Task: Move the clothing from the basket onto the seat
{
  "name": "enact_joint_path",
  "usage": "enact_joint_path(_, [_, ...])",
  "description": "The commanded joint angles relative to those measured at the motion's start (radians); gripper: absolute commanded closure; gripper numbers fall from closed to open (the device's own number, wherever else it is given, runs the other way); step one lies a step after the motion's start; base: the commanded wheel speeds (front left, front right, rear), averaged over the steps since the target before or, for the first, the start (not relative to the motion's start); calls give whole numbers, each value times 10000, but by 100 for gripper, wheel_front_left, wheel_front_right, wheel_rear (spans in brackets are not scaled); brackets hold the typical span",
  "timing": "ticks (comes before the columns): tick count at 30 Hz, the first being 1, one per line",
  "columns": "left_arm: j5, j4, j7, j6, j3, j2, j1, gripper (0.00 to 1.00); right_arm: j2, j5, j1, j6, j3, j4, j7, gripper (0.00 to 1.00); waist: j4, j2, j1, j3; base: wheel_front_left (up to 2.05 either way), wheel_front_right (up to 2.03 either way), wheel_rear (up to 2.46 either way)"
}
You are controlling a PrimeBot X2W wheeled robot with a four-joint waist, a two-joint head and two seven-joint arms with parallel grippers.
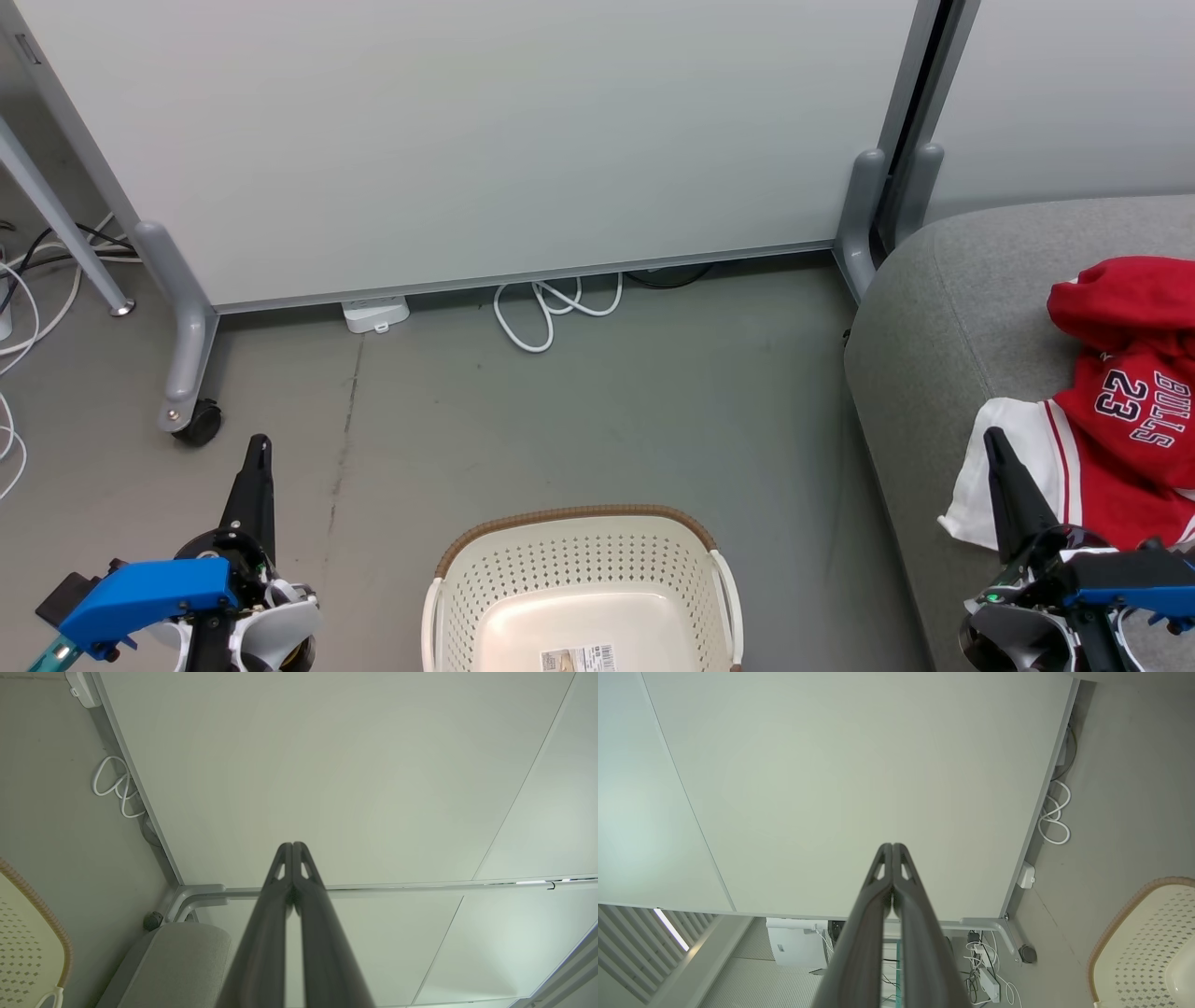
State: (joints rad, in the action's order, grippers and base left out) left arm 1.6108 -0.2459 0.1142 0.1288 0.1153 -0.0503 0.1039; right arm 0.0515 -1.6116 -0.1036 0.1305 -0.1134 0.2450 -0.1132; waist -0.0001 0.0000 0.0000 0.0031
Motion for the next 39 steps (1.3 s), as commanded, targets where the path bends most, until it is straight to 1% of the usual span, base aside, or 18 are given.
enact_joint_path(1, [29,39,42,35,25,9,94,100,-28,-25,-103,4,-20,11,-24,100,1,0,0,0,0,0,0])
enact_joint_path(39, [35,39,36,36,19,9,93,100,-26,-27,-103,4,-18,11,-22,100,1,0,0,0,0,0,0])
